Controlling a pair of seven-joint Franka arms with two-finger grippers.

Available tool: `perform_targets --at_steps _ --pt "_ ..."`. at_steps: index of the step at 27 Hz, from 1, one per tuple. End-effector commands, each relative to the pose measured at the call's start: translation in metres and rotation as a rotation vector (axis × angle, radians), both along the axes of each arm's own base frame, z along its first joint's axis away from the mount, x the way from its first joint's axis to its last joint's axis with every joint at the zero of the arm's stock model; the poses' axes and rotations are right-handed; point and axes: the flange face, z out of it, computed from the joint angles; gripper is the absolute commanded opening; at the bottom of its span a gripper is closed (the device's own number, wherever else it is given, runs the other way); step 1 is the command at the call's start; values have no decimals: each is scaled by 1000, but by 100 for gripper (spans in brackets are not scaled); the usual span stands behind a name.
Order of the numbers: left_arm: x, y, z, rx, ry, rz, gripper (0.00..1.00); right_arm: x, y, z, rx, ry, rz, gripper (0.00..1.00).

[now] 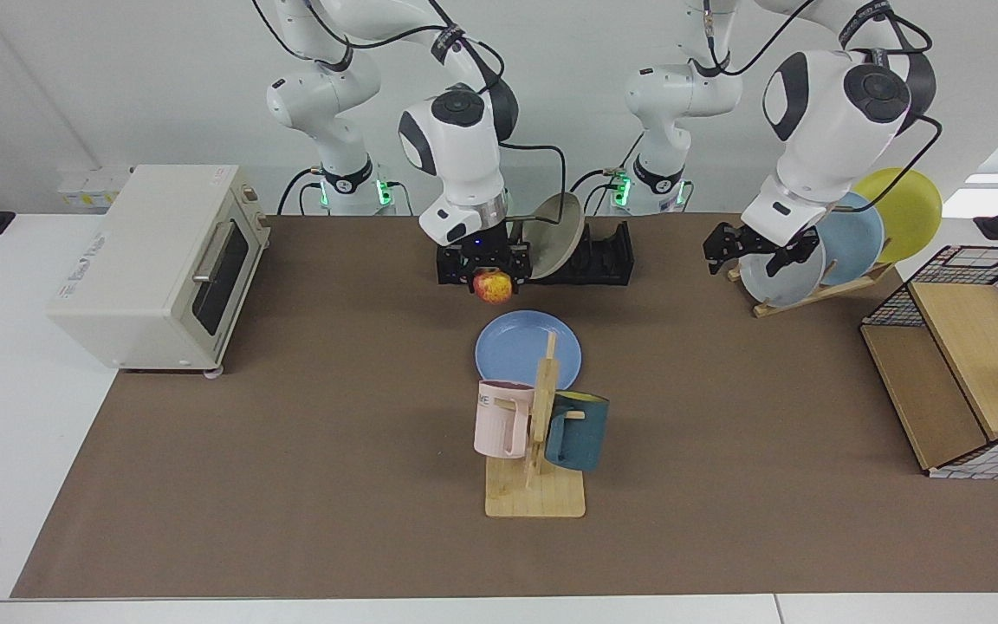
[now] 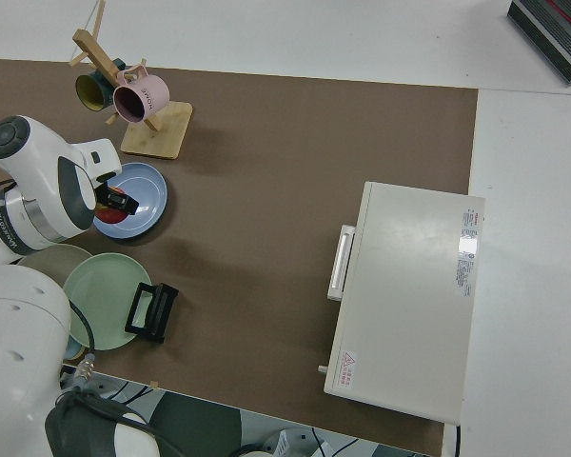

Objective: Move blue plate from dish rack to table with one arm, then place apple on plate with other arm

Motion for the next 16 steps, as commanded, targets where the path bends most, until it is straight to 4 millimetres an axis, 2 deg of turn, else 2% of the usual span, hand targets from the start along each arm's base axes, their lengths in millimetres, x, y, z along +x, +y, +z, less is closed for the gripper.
perform_targets --at_steps 1,2,4,6,8,11,16 --pt "7 8 38 9 -39 -14 100 14 18 -18 18 -20 -13 0" --pt "10 9 46 9 -46 -13 100 16 21 -23 19 -22 -13 0" --pt "21 8 42 5 -16 -14 100 21 25 -28 22 -21 -15 0" --pt "29 8 52 6 -18 -13 100 25 29 -33 12 -12 -11 0" --pt "33 11 57 6 -17 -11 100 19 44 -39 7 -6 12 0" --pt "30 12 66 7 -35 -9 100 20 54 -51 -3 2 26 0" --pt "25 17 66 8 -30 0 100 34 59 -48 -13 1 33 0"
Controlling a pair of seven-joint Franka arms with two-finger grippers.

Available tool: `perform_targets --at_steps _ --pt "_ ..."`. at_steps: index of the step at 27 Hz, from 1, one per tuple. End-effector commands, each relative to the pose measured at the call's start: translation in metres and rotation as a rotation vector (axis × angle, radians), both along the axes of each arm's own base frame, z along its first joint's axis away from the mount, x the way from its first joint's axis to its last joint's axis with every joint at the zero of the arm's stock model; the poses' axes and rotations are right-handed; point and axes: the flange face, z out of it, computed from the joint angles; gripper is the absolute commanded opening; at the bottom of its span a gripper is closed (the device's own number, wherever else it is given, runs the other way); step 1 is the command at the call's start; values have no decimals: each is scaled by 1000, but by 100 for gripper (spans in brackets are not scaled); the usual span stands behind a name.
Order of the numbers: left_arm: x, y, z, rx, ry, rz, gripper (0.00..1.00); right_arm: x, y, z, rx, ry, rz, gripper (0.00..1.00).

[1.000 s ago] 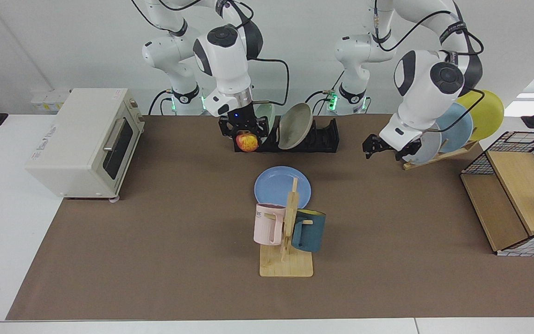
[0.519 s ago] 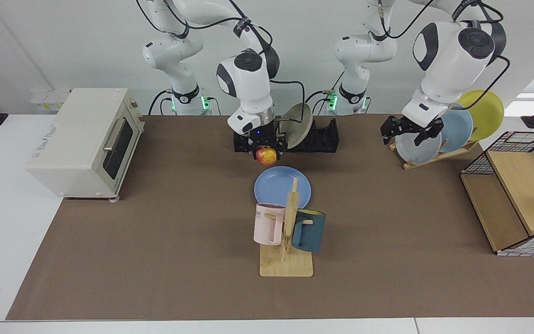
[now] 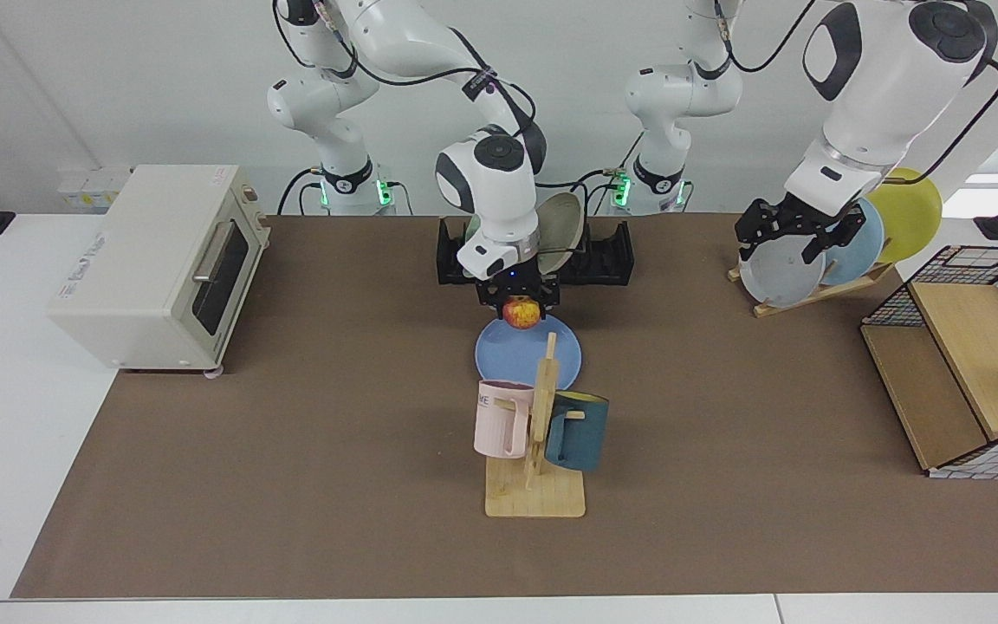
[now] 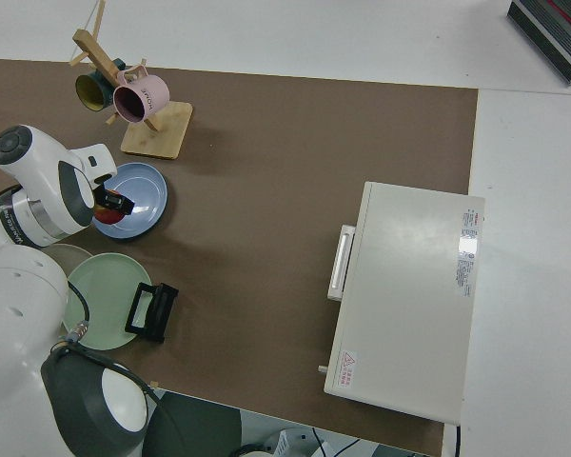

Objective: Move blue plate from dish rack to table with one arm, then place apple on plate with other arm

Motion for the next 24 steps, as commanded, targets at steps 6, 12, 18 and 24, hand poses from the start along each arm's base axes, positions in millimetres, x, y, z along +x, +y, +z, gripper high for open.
perform_targets --at_steps 6,12,18,24 --pt "0 12 5 19 8 2 100 25 9 -13 -25 22 12 0" --pt "-5 15 7 18 16 16 100 30 8 -42 -57 45 38 0" --pt "-18 14 34 18 -35 13 100 39 13 -46 -63 48 51 0" --pt "-24 14 45 16 -55 18 100 45 5 -51 -66 51 44 36"
